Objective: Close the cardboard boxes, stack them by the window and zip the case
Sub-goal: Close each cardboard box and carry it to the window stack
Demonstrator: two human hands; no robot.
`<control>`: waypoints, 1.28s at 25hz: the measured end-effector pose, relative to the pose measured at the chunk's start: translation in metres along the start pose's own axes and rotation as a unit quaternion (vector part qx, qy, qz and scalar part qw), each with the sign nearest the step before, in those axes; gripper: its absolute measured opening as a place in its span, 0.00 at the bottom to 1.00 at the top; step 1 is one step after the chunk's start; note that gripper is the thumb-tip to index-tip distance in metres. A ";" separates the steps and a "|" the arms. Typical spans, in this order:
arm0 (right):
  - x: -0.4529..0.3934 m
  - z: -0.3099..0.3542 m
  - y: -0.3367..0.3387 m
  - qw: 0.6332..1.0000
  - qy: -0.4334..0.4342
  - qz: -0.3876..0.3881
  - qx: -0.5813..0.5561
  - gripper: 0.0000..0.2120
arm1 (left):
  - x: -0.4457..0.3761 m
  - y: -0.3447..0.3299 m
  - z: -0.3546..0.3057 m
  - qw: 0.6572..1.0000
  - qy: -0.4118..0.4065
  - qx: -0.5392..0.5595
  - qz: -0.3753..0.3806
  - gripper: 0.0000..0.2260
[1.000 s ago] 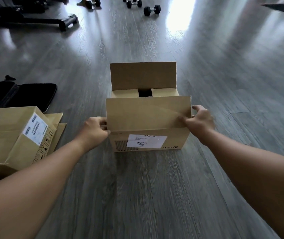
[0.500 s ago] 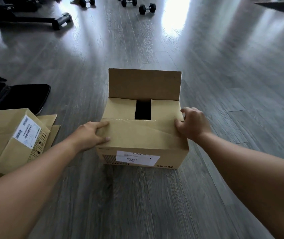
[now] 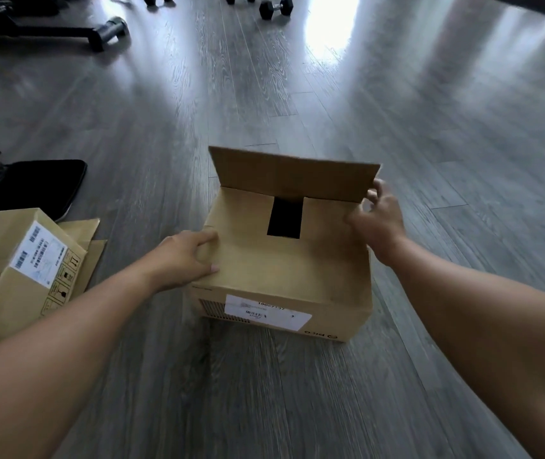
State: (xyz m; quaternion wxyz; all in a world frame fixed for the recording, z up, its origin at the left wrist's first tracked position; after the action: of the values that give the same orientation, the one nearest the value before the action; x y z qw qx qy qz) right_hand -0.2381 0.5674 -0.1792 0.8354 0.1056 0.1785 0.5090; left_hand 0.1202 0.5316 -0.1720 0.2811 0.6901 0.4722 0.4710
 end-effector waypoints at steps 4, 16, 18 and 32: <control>0.009 -0.005 0.005 0.971 0.046 0.114 0.203 0.20 | 0.006 -0.014 -0.020 0.998 -0.018 -0.033 -0.047 0.34; 0.031 -0.013 -0.001 0.908 0.015 0.224 0.354 0.33 | -0.007 -0.022 -0.018 0.997 0.012 0.078 0.016 0.40; 0.032 -0.010 -0.004 0.898 0.005 0.231 0.375 0.32 | -0.009 -0.029 -0.023 0.995 0.013 0.098 -0.009 0.38; 0.030 0.050 -0.069 0.916 0.087 0.260 0.294 0.30 | 0.004 0.022 0.026 0.986 0.074 0.041 -0.146 0.22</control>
State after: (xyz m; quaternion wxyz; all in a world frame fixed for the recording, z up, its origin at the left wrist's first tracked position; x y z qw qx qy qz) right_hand -0.1493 0.5630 -0.1635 0.5863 0.3438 0.3585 0.6400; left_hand 0.1525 0.5284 -0.1624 0.2829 0.5880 0.6060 0.4549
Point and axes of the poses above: each hand's wrist, its own x-axis away from the middle knuckle, its own y-axis out of the back of the hand, z = x × y, the point moved 1 cm from there along -x, towards the middle knuckle, and after that the axes turned 12 degrees about y, right-handed, at the moved point
